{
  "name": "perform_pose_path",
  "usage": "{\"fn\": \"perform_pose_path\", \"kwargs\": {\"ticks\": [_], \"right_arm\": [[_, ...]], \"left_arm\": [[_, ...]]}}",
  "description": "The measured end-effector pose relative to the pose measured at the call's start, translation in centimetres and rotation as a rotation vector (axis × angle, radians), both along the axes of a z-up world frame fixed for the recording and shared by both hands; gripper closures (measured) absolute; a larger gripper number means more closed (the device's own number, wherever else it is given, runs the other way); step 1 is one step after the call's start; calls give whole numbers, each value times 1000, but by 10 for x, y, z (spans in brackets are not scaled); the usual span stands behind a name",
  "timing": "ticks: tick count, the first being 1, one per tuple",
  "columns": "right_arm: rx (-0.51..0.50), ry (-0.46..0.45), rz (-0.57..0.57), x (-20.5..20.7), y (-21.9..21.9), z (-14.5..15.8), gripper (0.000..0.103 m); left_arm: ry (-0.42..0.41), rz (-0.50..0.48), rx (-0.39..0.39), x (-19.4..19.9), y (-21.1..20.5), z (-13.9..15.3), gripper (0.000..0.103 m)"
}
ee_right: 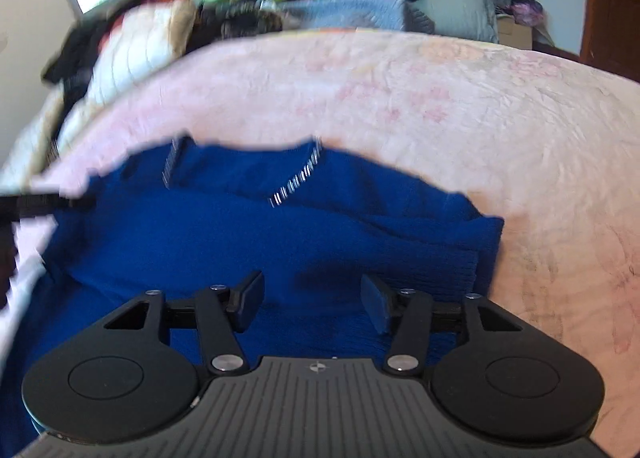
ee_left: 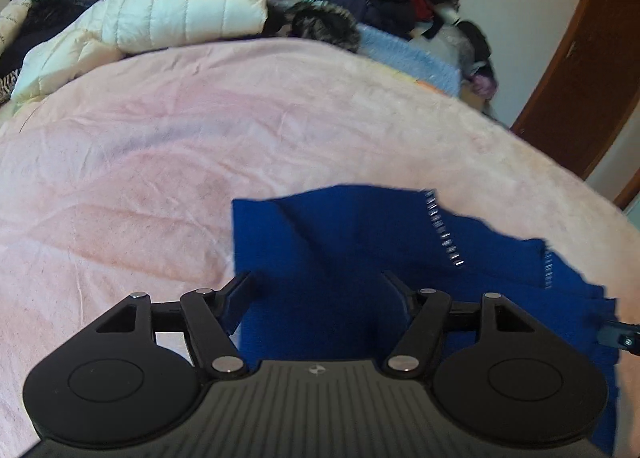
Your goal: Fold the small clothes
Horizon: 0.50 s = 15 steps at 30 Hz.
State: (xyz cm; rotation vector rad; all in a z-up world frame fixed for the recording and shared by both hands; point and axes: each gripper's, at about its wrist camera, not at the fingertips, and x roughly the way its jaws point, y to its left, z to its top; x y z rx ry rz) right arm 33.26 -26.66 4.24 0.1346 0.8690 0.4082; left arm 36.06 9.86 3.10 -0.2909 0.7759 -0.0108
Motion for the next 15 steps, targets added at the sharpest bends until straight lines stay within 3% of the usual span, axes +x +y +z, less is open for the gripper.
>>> {"fn": "perform_pose_path", "kwargs": {"ticks": [2, 4, 6, 9, 12, 13, 15], "right_arm": [[70, -55, 14, 6, -3, 13, 29], [3, -80, 14, 27, 6, 17, 26], [-108, -54, 15, 61, 21, 11, 27], [-233, -84, 37, 96, 46, -1, 28], [-282, -80, 107, 114, 68, -13, 44], [-307, -58, 135, 119, 75, -19, 60], [-320, -54, 157, 123, 81, -25, 82]], "left_arm": [[-82, -34, 55, 2, -13, 22, 31], [-123, -54, 162, 26, -29, 33, 20], [-82, -89, 257, 62, -46, 26, 18], [16, -134, 373, 107, -73, -4, 18], [9, -191, 480, 122, -102, -25, 18], [8, -206, 511, 125, -109, -30, 19], [9, -209, 580, 131, -118, -41, 19]]}}
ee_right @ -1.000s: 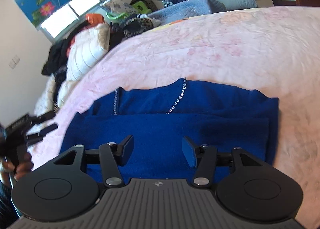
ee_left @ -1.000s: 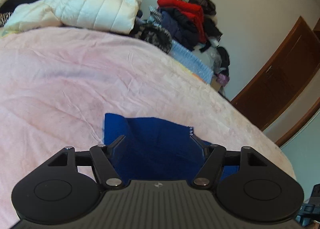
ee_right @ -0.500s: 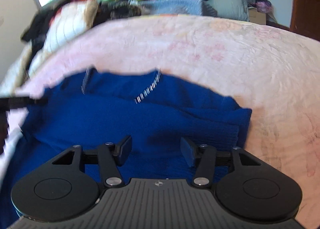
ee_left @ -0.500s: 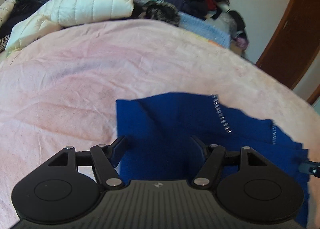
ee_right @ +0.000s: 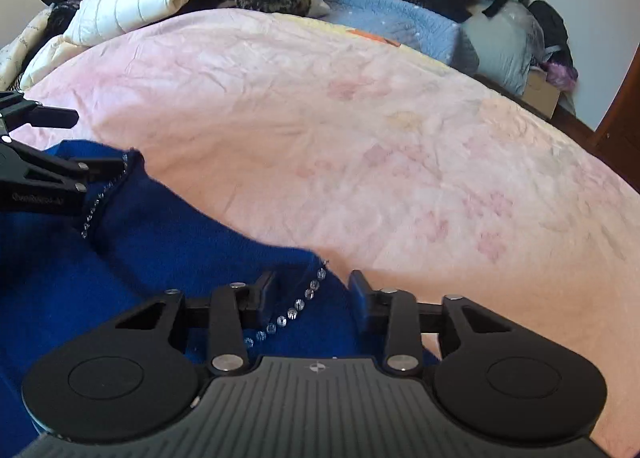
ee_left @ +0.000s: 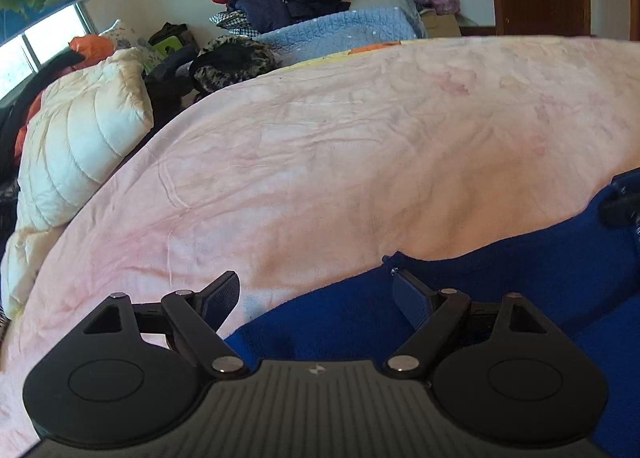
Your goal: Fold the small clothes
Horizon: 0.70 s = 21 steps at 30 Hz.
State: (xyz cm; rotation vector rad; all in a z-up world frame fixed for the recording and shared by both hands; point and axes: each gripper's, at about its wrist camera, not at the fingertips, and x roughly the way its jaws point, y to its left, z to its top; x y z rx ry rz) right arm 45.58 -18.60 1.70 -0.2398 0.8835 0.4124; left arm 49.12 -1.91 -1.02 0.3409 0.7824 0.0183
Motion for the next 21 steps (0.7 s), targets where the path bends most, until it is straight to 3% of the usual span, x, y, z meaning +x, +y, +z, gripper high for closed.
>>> {"fn": "perform_pose_path", "kwargs": {"ticks": [1, 2, 3, 6, 9, 11, 13, 14, 18, 21], "right_arm": [[12, 11, -4, 3, 0, 0, 95], [31, 22, -17, 6, -2, 1, 96], [57, 35, -31, 8, -5, 1, 96], [123, 28, -71, 9, -16, 4, 97], [219, 7, -117, 9, -29, 9, 97], [177, 26, -135, 11, -30, -4, 98], [201, 2, -143, 7, -31, -8, 97], [218, 7, -156, 7, -32, -8, 91], [266, -8, -209, -10, -41, 3, 64], [376, -62, -208, -61, -63, 26, 58]], "left_arm": [[-11, -17, 0, 1, -1, 1, 24], [5, -46, -31, 2, 0, 3, 55], [34, -64, -49, 4, -1, 4, 102], [5, -92, 57, 5, -10, 0, 103], [-7, -56, 57, 9, -6, -4, 103], [-9, -6, 63, 17, 0, -9, 103], [-33, 1, 92, 18, 0, -12, 103], [-36, 3, 102, 17, -1, -12, 103], [-162, 62, -19, -13, 17, 24, 100], [-304, 43, -240, -81, 54, 72, 94]]}}
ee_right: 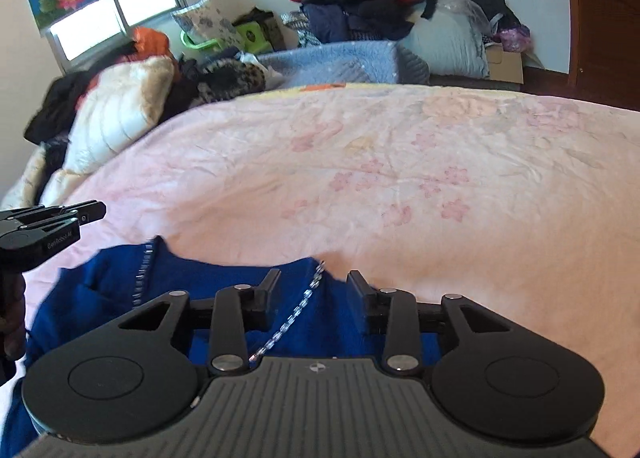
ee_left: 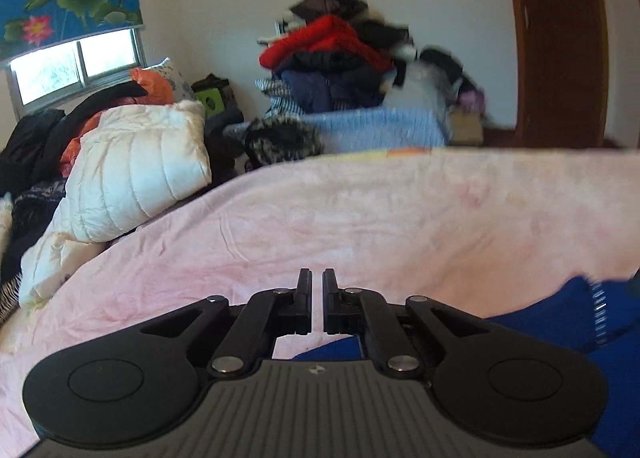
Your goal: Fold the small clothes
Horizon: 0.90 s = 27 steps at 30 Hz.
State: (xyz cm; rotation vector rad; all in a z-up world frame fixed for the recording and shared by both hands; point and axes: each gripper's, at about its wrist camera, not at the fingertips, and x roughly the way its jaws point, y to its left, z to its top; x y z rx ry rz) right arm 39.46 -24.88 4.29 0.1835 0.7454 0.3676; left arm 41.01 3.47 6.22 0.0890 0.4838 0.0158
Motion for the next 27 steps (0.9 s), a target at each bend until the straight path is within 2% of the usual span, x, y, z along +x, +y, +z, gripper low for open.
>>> {"fn": "perform_pose_path", "kwargs": {"ticks": [1, 2, 3, 4, 5, 6, 8, 11, 13, 15, 17, 20, 22, 24, 25, 27], "right_arm": [[30, -15, 15, -23, -8, 6, 54], [48, -32, 32, -49, -15, 12, 51], [55, -50, 39, -76, -22, 15, 50], [58, -63, 42, -106, -30, 18, 48], [63, -69, 39, -134, -39, 20, 48], [71, -72, 24, -159, -48, 21, 48], [97, -51, -10, -207, -66, 20, 47], [127, 4, -49, -267, -87, 18, 47], [122, 18, -52, -301, -91, 21, 45], [90, 21, -50, -325, -91, 27, 41], [65, 11, -51, -345, -92, 36, 39], [54, -3, -50, -367, -94, 50, 39], [61, -6, -46, -381, -95, 55, 38], [71, 5, -46, -390, -93, 55, 37], [83, 16, -45, -394, -91, 53, 36], [128, 53, -38, -398, -88, 43, 36]], "left_arm": [[-57, -11, -73, -31, 17, 14, 90], [-109, -5, -139, -62, 34, 24, 70], [-154, 15, -204, -93, 53, 31, 28], [-199, 47, -264, -124, 71, 36, 8], [-250, 72, -309, -155, 88, 39, 0], [-284, 96, -337, -183, 105, 42, 0], [-272, 135, -347, -227, 134, 48, 0], [-305, 264, -374, -287, 174, 58, 0], [-354, 355, -405, -323, 201, 70, 0], [-383, 405, -429, -350, 227, 83, 0], [-420, 471, -389, -371, 245, 98, 0], [-489, 548, -279, -401, 269, 128, 0], [-539, 561, -190, -419, 280, 148, 0], [-537, 561, -123, -426, 279, 158, 0], [-517, 535, -116, -427, 275, 157, 0], [-391, 440, -156, -419, 262, 140, 0]]}}
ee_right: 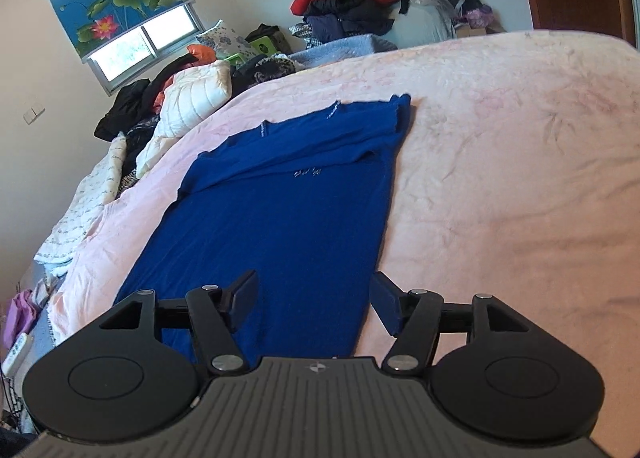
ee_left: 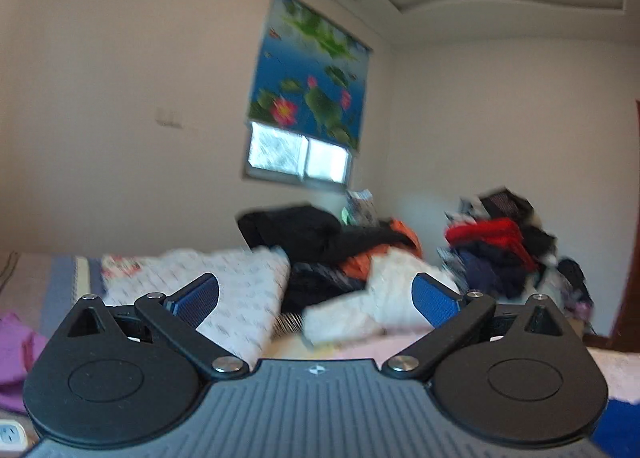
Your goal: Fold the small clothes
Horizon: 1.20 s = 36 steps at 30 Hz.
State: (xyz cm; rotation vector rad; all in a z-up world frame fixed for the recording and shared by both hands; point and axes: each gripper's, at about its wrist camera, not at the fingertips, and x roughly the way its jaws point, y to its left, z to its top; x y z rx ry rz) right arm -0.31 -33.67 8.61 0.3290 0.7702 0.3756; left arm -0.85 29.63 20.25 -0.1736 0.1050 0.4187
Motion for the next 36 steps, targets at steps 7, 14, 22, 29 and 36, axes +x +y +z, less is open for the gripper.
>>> {"fn": "perform_pose_path", "kwargs": {"ticks": [7, 14, 22, 29, 36], "right_arm": [[234, 184, -11, -21, 21, -47, 36], [195, 204, -12, -48, 32, -55, 36], [199, 233, -87, -68, 8, -75, 37], [258, 231, -96, -71, 0, -81, 34], [291, 238, -99, -68, 0, -82, 28]], "left_arm": [[490, -451, -417, 33, -82, -148, 0], [602, -568, -727, 21, -93, -217, 0], [554, -716, -978, 10, -88, -241, 0], [574, -743, -1047, 16, -94, -251, 0], [469, -783, -1079, 24, -93, -242, 2]]}}
